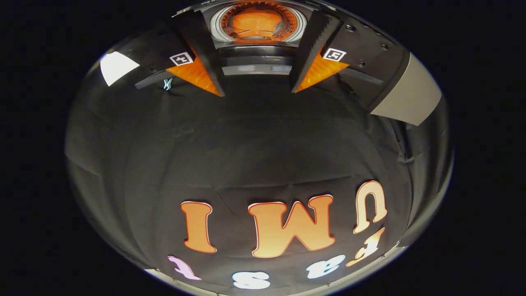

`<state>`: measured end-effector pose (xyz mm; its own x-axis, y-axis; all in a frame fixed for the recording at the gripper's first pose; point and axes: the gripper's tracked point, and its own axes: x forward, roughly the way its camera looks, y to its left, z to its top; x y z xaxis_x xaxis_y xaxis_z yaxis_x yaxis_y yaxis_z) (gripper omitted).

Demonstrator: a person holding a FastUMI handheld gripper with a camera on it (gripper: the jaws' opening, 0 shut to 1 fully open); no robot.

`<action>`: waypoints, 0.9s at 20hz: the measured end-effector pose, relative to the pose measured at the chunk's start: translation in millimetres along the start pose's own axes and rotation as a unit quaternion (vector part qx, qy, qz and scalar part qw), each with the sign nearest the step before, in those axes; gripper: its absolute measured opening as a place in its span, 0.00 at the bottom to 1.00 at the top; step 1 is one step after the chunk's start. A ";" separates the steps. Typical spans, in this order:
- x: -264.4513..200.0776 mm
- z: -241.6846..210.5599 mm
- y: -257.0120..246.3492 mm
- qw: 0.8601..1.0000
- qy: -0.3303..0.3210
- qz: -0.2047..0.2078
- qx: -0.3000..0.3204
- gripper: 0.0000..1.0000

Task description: Put the clothes into the washing machine and then close the washing machine lid.

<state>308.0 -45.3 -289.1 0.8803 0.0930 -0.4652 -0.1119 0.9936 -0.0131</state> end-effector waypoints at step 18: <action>-31.3 -89.5 7.9 1.000 0.002 0.010 -0.003 0.98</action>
<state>238.3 -46.0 -353.8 0.8758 0.1127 -0.4693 -0.1325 0.9911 -0.0093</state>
